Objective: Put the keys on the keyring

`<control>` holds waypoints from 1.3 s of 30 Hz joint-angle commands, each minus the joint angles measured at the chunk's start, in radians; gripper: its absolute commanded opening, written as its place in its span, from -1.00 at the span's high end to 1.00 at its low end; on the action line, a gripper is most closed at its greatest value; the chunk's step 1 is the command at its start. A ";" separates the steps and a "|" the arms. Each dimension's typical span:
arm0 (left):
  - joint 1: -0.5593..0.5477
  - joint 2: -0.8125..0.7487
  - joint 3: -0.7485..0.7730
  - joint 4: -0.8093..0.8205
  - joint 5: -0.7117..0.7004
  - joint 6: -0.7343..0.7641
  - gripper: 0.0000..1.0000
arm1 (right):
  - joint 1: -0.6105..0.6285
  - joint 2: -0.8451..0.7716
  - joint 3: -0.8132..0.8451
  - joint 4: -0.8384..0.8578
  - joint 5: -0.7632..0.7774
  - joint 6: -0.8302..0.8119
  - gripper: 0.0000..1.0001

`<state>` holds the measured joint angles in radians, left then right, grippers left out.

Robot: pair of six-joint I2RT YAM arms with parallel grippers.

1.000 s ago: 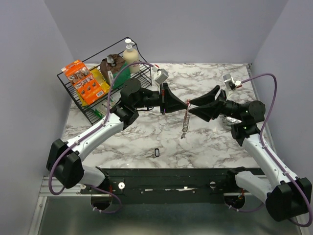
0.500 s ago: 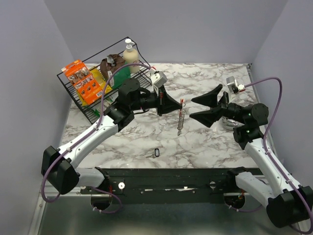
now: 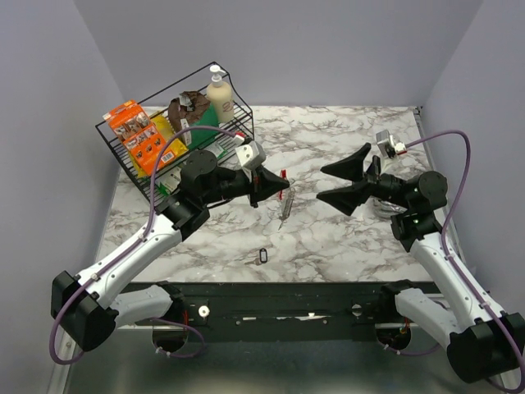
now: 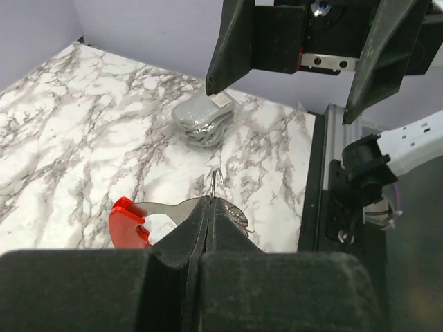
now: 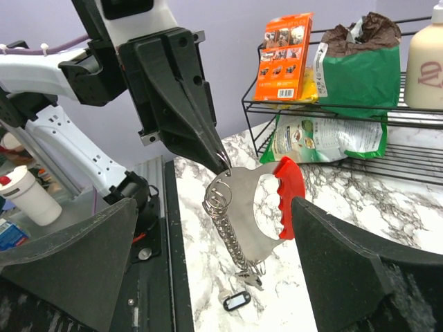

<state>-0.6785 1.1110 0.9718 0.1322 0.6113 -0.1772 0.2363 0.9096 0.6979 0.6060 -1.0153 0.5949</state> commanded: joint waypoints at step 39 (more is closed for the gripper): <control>0.195 -0.149 -0.212 0.076 -0.091 -0.027 1.00 | 0.003 0.018 -0.026 -0.603 0.152 -0.265 -0.99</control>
<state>-0.5434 1.0130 0.7887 0.1371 0.5095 -0.1257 0.2363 0.9176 0.6617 0.0929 -0.8570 0.4160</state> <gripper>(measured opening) 0.009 0.995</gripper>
